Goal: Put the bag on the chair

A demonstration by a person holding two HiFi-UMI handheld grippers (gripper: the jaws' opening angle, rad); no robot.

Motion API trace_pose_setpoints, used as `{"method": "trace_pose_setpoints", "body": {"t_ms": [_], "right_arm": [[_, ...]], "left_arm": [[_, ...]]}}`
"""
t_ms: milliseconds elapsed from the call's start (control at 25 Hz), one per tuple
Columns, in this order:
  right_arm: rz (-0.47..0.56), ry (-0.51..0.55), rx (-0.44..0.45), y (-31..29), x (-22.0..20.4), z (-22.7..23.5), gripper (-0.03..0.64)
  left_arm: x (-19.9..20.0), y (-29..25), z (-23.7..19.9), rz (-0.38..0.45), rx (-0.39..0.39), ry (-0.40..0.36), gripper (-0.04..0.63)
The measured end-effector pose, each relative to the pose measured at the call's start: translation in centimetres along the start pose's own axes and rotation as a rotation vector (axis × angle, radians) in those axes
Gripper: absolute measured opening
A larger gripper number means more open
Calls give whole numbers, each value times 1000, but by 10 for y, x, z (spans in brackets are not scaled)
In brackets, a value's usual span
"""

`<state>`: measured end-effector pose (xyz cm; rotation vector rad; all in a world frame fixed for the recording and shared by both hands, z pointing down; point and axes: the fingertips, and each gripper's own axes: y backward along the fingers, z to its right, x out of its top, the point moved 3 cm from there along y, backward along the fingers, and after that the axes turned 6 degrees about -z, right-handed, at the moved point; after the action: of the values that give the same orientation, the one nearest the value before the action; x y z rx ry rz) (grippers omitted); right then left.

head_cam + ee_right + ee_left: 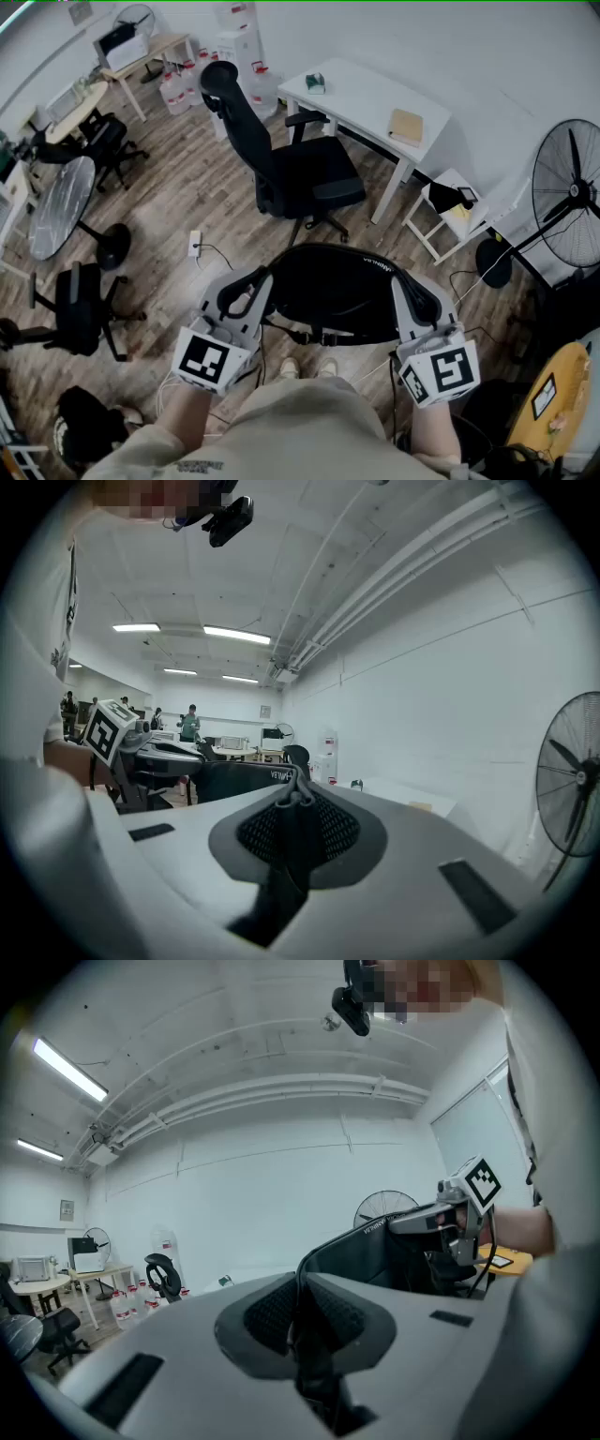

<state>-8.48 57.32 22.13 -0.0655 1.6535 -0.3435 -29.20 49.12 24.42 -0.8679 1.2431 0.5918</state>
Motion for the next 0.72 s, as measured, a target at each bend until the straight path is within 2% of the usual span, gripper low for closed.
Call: {"method": "trace_pose_setpoints", "body": {"t_ms": [400, 720], "right_arm": [[29, -65, 6, 8, -16, 35, 46], [41, -79, 14, 29, -31, 68, 46]], "left_arm": [[8, -27, 23, -6, 6, -5, 48], [11, -49, 60, -7, 10, -4, 48]]}}
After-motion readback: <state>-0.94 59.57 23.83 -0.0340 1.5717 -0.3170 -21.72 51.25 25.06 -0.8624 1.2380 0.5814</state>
